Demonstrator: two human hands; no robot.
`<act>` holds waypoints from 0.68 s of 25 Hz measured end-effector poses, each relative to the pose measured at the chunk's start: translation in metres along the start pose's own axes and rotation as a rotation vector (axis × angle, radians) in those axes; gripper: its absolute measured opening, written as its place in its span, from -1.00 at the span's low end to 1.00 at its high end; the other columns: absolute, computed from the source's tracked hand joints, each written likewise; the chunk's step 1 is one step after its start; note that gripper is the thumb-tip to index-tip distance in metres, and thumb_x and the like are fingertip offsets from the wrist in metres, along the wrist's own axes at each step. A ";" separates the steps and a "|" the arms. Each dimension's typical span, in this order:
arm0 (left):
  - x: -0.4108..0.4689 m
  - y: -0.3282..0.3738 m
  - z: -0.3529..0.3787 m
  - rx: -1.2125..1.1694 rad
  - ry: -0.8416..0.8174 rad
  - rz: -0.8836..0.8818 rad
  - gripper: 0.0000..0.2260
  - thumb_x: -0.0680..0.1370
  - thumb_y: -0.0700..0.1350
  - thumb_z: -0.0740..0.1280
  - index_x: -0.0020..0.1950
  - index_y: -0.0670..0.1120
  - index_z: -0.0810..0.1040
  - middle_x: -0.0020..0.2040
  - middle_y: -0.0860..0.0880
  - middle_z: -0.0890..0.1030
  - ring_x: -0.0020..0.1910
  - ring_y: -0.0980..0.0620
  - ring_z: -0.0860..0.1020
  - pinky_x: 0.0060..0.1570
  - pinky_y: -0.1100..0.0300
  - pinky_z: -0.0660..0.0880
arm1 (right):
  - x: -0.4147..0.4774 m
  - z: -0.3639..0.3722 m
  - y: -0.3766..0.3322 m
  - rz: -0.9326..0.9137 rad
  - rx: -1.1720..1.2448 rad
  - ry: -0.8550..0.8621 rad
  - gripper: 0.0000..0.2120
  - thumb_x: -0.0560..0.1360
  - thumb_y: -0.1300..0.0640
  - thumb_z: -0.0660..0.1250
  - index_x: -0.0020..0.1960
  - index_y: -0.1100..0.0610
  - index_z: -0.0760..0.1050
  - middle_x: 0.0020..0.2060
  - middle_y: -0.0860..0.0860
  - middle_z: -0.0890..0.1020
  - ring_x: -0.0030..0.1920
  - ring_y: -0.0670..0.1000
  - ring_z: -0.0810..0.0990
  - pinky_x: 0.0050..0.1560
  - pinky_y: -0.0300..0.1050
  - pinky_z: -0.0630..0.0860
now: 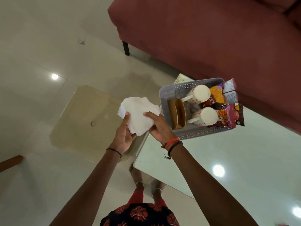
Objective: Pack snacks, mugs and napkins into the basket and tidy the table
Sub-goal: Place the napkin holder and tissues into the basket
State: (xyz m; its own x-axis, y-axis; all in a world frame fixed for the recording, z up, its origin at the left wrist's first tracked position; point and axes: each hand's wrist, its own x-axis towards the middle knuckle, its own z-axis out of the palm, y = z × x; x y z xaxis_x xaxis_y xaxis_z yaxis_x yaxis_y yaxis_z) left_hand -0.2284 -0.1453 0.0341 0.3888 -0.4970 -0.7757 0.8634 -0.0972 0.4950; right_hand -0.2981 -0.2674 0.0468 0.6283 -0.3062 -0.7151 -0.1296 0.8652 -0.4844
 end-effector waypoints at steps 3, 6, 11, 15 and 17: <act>-0.016 0.002 0.021 0.026 -0.044 0.093 -0.61 0.51 0.02 0.34 0.28 -0.10 0.48 0.17 -0.09 0.63 0.11 -0.06 0.62 -0.02 0.10 0.62 | -0.035 -0.017 -0.011 -0.070 -0.033 -0.082 -0.64 0.42 0.37 0.37 0.13 0.04 0.52 0.02 0.00 0.67 0.11 0.05 0.60 0.00 -0.01 0.63; -0.030 0.009 0.043 0.271 0.043 0.173 -0.48 0.41 -0.06 0.46 0.33 -0.07 0.40 0.19 -0.11 0.60 0.09 -0.07 0.62 -0.06 0.05 0.62 | -0.064 -0.046 -0.026 -0.098 0.011 -0.169 -0.54 0.41 0.32 0.41 0.23 -0.01 0.48 0.17 0.04 0.61 0.23 0.12 0.55 0.08 0.11 0.59; -0.048 0.018 0.073 0.687 0.062 0.378 -0.33 0.42 -0.10 0.46 0.42 0.04 0.19 0.22 -0.15 0.54 0.06 -0.05 0.60 -0.25 0.37 0.57 | -0.092 -0.081 -0.053 -0.202 -0.093 -0.171 -0.21 0.39 0.35 0.41 0.44 -0.19 0.21 0.39 -0.05 0.39 0.36 0.10 0.43 0.20 0.24 0.51; -0.062 0.017 0.094 0.917 -0.103 0.470 -0.46 0.40 -0.14 0.47 0.33 0.08 0.38 0.01 -0.06 0.56 -0.11 0.05 0.56 -0.23 0.36 0.53 | -0.111 -0.094 -0.072 -0.381 -0.711 0.021 -0.43 0.37 0.23 0.48 0.26 -0.20 0.43 0.18 -0.24 0.51 0.18 -0.12 0.51 0.00 -0.20 0.63; -0.065 0.012 0.100 1.060 -0.132 0.502 -0.48 0.38 -0.16 0.49 0.30 0.05 0.44 -0.05 -0.06 0.54 -0.15 -0.01 0.52 -0.13 0.22 0.53 | -0.117 -0.101 -0.077 -0.440 -0.902 0.112 -0.51 0.35 0.18 0.51 0.23 -0.09 0.50 0.17 -0.15 0.54 0.11 -0.14 0.48 0.06 -0.41 0.54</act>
State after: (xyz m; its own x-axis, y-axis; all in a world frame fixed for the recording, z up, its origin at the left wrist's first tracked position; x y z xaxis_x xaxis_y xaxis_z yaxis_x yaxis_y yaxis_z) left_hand -0.2754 -0.2006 0.1296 0.5185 -0.7630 -0.3860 -0.0987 -0.5018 0.8593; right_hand -0.4390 -0.3382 0.1173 0.6904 -0.6017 -0.4015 -0.4644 0.0568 -0.8838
